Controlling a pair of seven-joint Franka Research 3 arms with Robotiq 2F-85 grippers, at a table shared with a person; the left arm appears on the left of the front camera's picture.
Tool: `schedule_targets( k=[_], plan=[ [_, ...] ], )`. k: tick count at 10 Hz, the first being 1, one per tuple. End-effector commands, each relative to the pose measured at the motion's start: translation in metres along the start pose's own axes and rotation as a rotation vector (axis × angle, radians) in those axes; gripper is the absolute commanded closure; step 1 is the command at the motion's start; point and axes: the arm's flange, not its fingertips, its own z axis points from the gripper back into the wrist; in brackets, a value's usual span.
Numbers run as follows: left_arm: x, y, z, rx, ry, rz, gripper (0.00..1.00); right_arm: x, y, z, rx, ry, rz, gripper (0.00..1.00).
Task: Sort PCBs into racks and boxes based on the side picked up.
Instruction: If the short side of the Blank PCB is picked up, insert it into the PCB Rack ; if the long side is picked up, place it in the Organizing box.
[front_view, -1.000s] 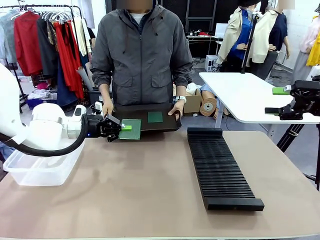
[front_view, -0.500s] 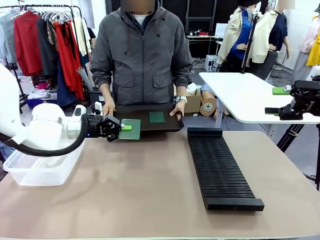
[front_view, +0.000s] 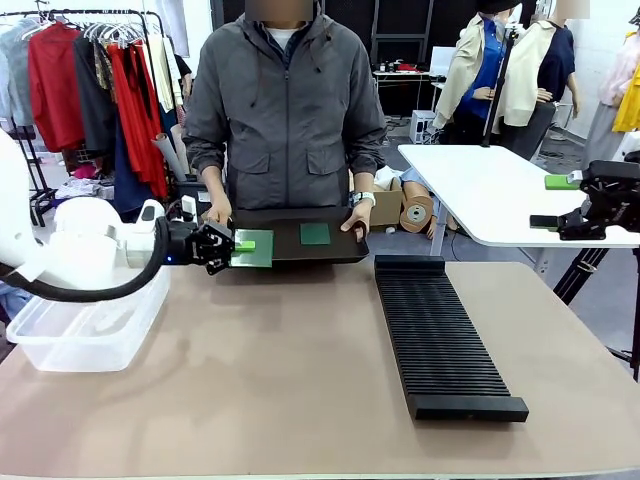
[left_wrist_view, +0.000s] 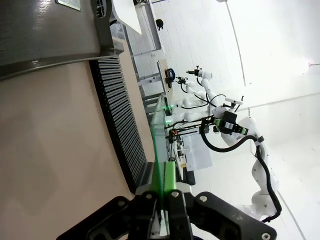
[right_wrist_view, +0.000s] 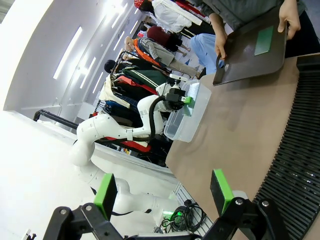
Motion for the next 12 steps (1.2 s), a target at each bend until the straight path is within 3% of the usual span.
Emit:
schedule_targets(
  k=[1,4,7,12],
  plan=[
    [0.017,-0.033,0.022,0.033,0.071,0.040,1.00,0.000,0.002,0.000,0.008,-0.003,0.002,0.00],
    [0.038,-0.053,0.055,0.199,0.178,0.050,1.00,0.000,0.002,0.000,0.008,-0.003,0.002,0.00],
    [0.046,-0.079,0.090,0.383,0.244,-0.112,1.00,0.000,0.002,0.000,0.008,-0.003,0.002,0.00],
    [0.054,-0.101,0.147,0.733,0.197,-0.181,1.00,0.000,0.002,0.000,0.008,-0.003,0.002,0.00]
  ],
)
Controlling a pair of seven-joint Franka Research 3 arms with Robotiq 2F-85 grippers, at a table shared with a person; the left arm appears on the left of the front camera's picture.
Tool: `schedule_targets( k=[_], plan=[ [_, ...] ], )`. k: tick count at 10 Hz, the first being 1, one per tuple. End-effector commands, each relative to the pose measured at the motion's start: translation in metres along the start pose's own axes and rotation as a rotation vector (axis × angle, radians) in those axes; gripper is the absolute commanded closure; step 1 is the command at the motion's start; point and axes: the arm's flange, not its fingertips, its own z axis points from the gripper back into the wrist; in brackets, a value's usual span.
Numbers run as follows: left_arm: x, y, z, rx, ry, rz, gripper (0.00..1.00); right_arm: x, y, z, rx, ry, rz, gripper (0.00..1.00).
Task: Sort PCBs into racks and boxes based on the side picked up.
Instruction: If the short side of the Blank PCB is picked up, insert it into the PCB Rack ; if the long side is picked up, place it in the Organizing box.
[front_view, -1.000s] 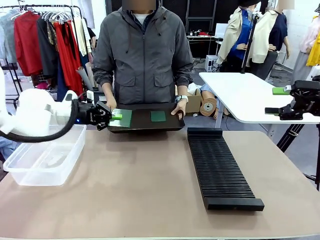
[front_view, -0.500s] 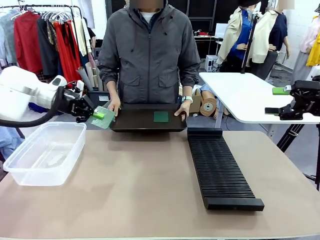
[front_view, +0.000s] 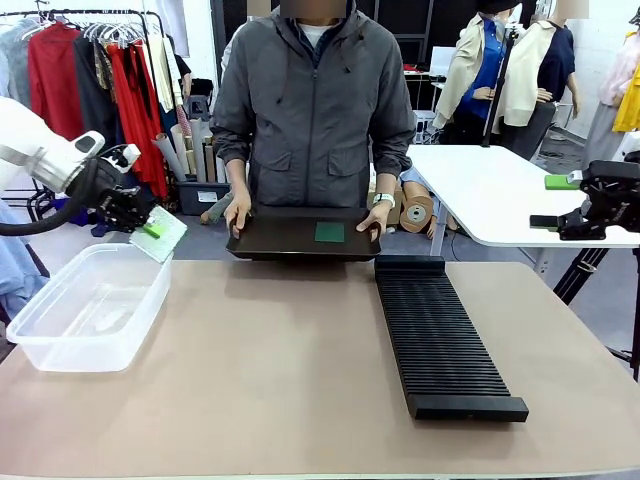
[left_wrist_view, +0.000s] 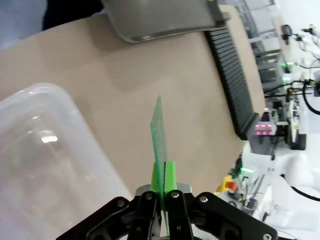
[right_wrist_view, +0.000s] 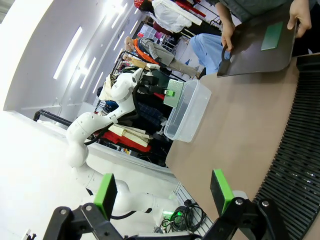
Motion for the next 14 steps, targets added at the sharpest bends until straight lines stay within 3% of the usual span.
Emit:
schedule_targets(
  k=[1,5,11,14],
  plan=[
    [-0.011,0.002,0.011,0.120,-0.018,0.019,1.00,0.000,0.002,0.000,0.008,-0.003,0.002,0.00],
    [-0.016,0.017,0.025,0.314,0.068,-0.015,1.00,0.000,0.002,0.000,0.008,-0.003,0.002,0.00],
    [-0.043,0.054,-0.013,0.423,0.154,0.034,1.00,0.000,0.002,0.000,0.008,-0.003,0.002,0.00],
    [-0.057,0.072,-0.027,0.410,0.132,0.086,1.00,0.000,0.002,0.000,0.008,-0.003,0.002,0.00]
  ],
)
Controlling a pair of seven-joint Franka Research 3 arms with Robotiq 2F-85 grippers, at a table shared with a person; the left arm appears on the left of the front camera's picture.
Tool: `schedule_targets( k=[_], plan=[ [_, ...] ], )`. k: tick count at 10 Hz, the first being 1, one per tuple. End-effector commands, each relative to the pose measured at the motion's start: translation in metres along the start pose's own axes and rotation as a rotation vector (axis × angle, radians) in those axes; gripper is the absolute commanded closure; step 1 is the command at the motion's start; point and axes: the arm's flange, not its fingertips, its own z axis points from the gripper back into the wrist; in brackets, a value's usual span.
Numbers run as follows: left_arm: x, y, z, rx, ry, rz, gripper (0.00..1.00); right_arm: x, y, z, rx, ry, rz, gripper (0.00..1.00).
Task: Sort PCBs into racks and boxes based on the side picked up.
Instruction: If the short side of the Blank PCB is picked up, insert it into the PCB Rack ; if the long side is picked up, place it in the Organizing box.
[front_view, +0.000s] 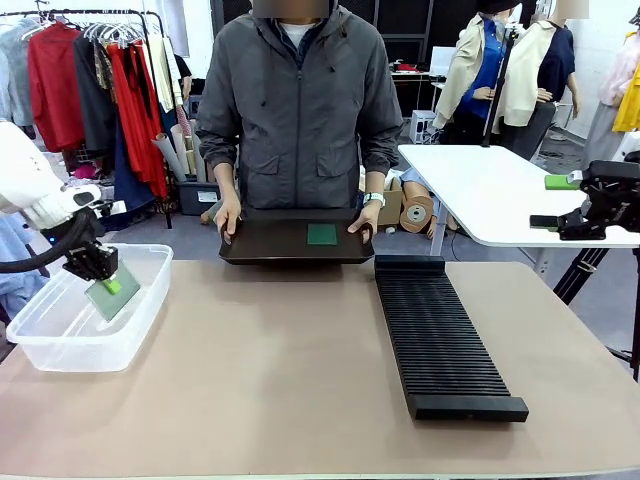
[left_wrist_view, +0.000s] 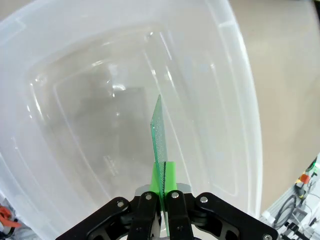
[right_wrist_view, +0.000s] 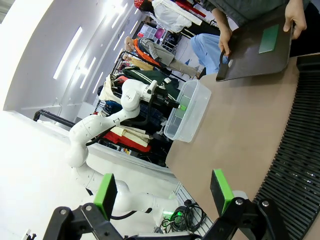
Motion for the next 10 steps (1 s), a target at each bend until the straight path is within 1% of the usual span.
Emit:
schedule_targets(
  k=[1,4,5,6,7,8,10],
  plan=[
    [-0.005,-0.001,-0.005,-0.014,-0.020,0.049,1.00,0.000,0.002,0.000,0.008,-0.003,0.002,0.00],
    [-0.010,0.010,-0.019,-0.064,-0.039,0.099,1.00,0.000,0.002,0.000,0.008,-0.003,0.002,0.00],
    [-0.011,0.011,-0.022,-0.077,-0.025,0.106,1.00,0.000,0.002,0.000,0.008,-0.003,0.002,0.00],
    [-0.009,0.013,-0.022,-0.079,-0.026,0.116,0.95,0.000,0.002,0.000,0.008,-0.003,0.002,0.00],
    [-0.008,0.014,-0.023,-0.089,-0.026,0.126,0.81,0.000,0.002,0.000,0.008,-0.003,0.002,0.00],
    [-0.006,0.017,-0.025,-0.113,-0.022,0.142,0.61,0.000,0.002,0.000,0.008,-0.003,0.002,0.00],
    [-0.004,0.017,-0.026,-0.119,-0.030,0.149,0.21,0.000,0.002,0.000,0.008,-0.003,0.002,0.00]
  ],
)
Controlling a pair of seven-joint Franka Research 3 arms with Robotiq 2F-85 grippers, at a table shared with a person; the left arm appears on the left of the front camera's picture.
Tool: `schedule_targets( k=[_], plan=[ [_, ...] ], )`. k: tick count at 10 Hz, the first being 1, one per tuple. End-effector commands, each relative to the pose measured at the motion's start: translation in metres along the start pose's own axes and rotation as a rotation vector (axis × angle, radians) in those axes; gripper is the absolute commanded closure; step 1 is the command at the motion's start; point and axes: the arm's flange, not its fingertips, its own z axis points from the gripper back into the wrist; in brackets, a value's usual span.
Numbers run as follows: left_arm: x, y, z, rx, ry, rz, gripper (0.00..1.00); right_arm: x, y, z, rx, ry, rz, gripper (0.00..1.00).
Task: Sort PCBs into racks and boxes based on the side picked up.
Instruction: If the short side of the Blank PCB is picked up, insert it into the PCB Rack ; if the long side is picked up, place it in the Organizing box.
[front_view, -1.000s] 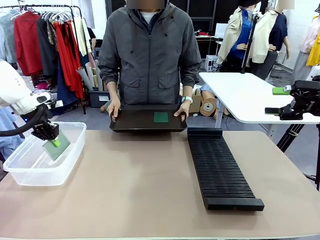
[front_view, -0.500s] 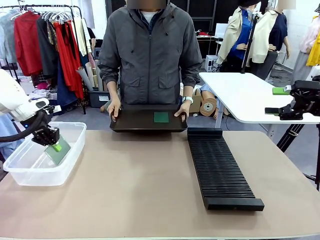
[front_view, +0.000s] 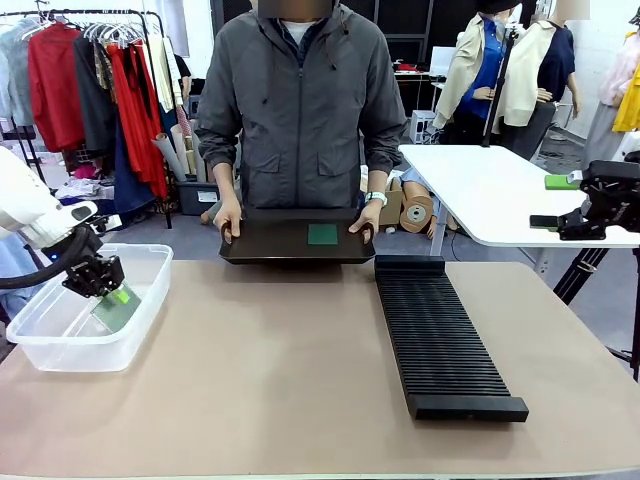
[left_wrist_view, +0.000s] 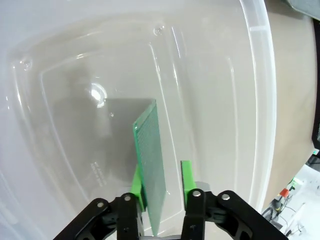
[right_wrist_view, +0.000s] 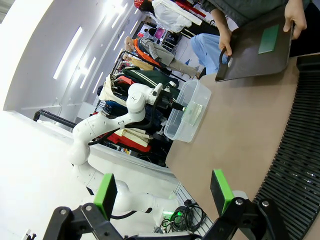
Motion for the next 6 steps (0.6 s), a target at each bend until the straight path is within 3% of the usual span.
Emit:
schedule_targets(
  k=[1,6],
  plan=[
    [0.004,-0.001,0.001,-0.023,-0.006,0.019,0.01,0.000,0.002,0.000,0.008,-0.003,0.002,0.00],
    [0.007,-0.018,0.022,0.056,-0.052,-0.037,0.00,0.000,0.002,0.000,0.008,-0.003,0.002,0.00]
  ],
)
